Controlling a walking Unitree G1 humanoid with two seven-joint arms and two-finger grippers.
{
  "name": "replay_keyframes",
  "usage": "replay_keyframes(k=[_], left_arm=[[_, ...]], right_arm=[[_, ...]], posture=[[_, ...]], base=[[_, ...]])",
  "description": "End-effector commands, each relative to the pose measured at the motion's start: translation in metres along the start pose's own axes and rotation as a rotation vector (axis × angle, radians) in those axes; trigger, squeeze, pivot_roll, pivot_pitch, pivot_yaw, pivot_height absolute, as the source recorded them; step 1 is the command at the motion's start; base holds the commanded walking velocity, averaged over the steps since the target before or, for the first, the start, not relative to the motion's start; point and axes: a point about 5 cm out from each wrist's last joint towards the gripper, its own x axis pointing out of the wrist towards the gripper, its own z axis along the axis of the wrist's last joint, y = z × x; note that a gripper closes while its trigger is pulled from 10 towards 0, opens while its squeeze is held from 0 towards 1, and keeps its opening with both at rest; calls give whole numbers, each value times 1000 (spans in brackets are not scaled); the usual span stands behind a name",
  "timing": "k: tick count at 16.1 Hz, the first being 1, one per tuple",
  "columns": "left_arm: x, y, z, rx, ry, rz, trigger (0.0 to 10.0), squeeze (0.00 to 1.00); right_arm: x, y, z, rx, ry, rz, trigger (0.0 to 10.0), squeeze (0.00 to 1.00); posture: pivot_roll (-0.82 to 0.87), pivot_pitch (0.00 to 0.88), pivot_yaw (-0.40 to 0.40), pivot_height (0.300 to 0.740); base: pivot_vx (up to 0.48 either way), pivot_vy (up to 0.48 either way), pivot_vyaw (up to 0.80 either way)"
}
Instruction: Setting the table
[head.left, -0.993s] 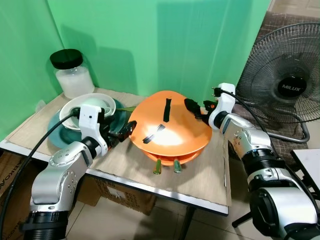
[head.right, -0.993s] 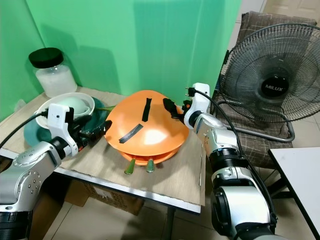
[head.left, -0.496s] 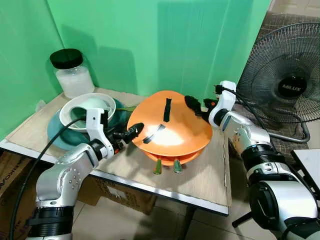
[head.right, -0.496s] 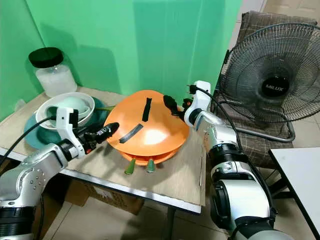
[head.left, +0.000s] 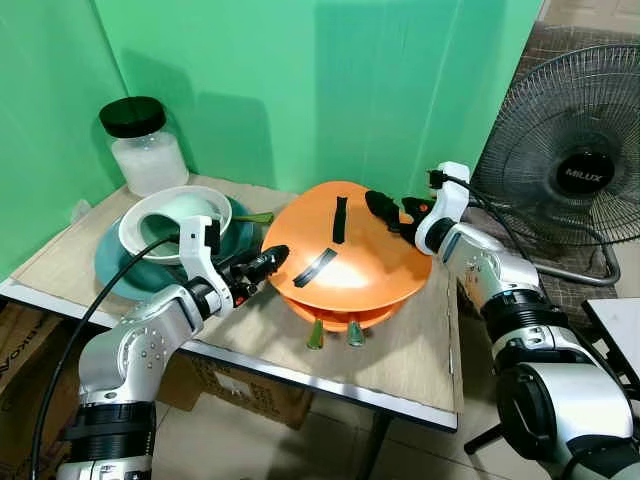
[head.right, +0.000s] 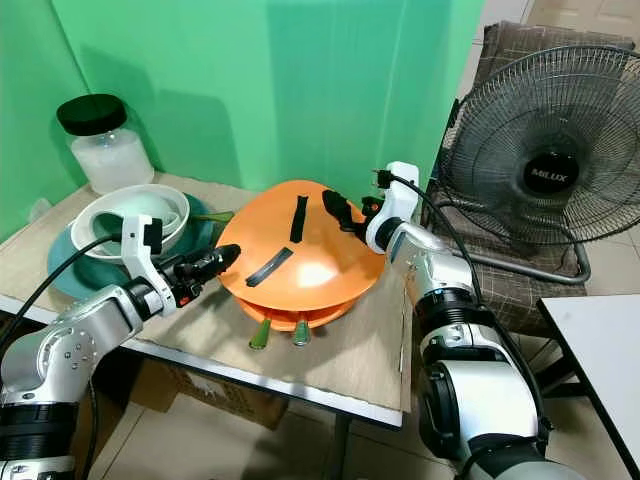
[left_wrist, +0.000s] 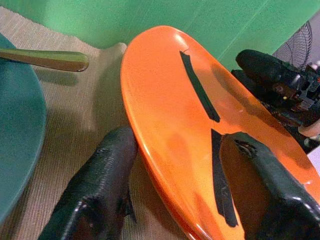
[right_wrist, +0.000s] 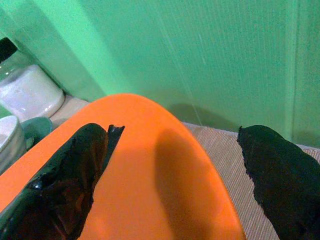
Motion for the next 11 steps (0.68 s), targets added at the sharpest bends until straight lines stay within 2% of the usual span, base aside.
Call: replay_keyframes(k=[1, 4, 11], left_arm=[[2, 1, 5, -17, -11, -1, 0, 0], [1, 3, 3, -34, 1, 3, 0, 0], [-1, 8, -1, -49, 18, 12, 0, 0]], right_arm=[[-1, 3, 3, 11, -20, 34, 10000, 812], [-5, 10, 4, -38, -22, 126, 10000, 812], [-14, 10, 6, -85, -31, 169, 10000, 812]], posture=[[-91, 0, 12, 740], [-91, 0, 14, 740], [-93, 0, 17, 740]], base=[[0, 0, 0], [0, 0, 0], [0, 0, 0]])
